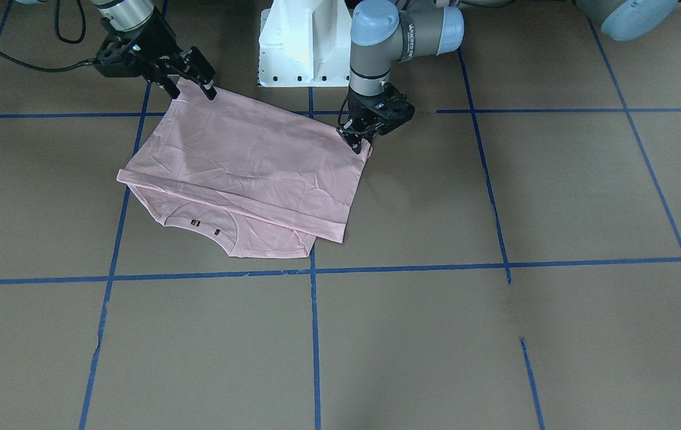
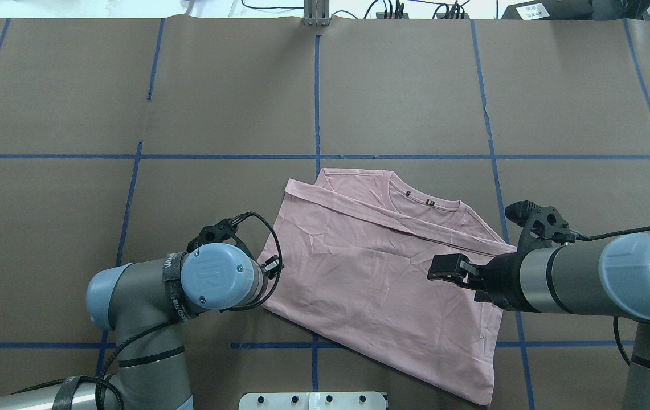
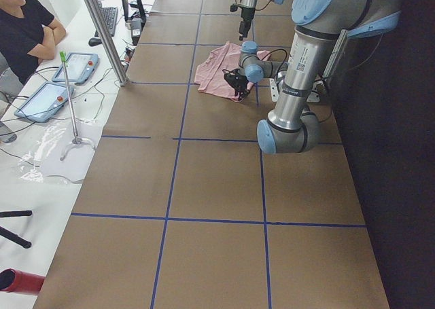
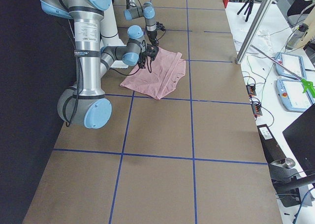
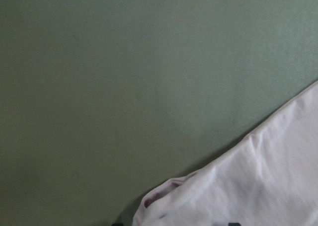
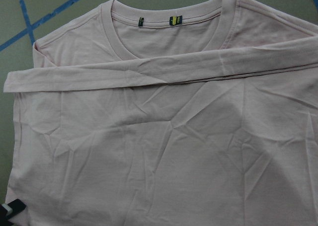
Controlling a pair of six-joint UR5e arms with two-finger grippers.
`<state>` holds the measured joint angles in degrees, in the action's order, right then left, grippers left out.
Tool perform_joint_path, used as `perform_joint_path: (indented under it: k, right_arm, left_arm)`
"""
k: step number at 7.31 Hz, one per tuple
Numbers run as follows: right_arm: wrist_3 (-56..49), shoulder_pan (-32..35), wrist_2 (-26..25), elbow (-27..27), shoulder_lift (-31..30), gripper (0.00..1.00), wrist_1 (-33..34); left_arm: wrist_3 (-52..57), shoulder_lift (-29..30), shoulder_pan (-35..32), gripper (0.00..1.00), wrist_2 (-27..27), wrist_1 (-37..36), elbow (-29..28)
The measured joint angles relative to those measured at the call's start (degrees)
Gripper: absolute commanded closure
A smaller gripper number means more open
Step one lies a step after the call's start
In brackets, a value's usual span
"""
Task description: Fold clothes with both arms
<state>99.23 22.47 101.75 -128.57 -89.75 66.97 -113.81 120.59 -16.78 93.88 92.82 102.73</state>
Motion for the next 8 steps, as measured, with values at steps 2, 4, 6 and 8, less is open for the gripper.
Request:
perform_joint_path:
  k: [2, 4, 6, 8]
  right_arm:
    - [0.00, 0.09, 0.03, 0.16, -0.17, 0.00, 0.00]
    - [0.00, 0.25, 0.01, 0.37, -0.30, 0.00, 0.06]
    - [0.00, 0.72, -0.05, 0.47, -0.20, 0.00, 0.08]
    - [0.00, 1.96, -0.09, 1.38, -0.04, 0.00, 0.07]
  left_arm:
    - [0.53, 0.01, -0.45, 1.00, -0.29, -0.13, 0.90]
    - [0.93, 0.27, -2.47, 1.00, -0.33, -1.77, 1.96]
    - [4.07, 0.55, -6.28, 1.00, -1.25, -2.38, 1.71]
    - [9.15, 3.33, -11.82, 1.00, -4.29, 0.43, -2.81]
